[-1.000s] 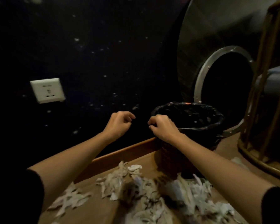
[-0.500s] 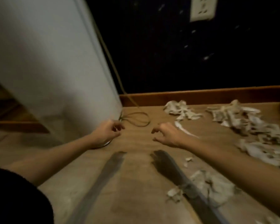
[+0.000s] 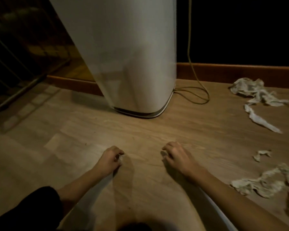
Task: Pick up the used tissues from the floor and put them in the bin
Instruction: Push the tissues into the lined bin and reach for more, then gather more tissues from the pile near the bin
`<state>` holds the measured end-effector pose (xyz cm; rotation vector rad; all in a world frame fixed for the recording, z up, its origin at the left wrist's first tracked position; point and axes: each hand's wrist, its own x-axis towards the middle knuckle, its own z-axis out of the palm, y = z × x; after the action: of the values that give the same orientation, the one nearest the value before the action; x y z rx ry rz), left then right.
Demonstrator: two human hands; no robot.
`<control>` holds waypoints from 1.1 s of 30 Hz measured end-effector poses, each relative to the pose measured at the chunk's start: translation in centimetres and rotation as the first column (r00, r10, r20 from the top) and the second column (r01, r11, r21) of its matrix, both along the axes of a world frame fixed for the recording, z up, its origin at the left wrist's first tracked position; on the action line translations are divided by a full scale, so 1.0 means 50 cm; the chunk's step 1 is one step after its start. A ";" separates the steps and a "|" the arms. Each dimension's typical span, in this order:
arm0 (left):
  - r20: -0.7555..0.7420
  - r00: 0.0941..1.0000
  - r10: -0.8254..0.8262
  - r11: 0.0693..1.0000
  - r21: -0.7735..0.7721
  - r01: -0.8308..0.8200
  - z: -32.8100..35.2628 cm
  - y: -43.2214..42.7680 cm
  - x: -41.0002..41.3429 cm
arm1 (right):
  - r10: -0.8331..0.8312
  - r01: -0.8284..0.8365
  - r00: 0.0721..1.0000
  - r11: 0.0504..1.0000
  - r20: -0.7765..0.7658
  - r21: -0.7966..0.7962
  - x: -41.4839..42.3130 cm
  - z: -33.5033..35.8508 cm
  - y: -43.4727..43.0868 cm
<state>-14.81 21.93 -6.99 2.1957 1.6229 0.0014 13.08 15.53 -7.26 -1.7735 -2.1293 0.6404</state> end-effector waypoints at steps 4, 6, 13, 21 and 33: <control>0.081 0.995 0.051 0.996 0.064 -0.056 -0.022 0.002 0.029 | -0.019 0.018 1.000 1.000 0.011 0.014 0.008 -0.003 0.000; 0.076 0.997 0.022 0.999 0.040 -0.025 -0.023 0.009 0.056 | -0.051 0.050 0.998 0.998 0.026 0.029 0.025 -0.006 -0.007; 0.101 0.878 -0.469 0.883 0.029 0.468 0.088 0.041 0.312 | -0.257 0.241 0.958 0.962 0.124 0.129 0.179 -0.037 -0.090; 0.053 0.577 -0.815 0.575 -0.052 0.817 0.162 -0.027 0.663 | -0.542 0.540 0.811 0.838 0.219 0.073 0.413 -0.042 -0.165; 0.281 0.683 -0.674 0.715 0.017 0.699 -0.056 -0.291 0.734 | -0.736 0.729 0.676 0.676 0.043 0.107 0.512 -0.021 -0.294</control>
<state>21.88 7.40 -9.78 2.4663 0.5588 0.0091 38.67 0.84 -8.31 -2.3899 -1.2322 0.2464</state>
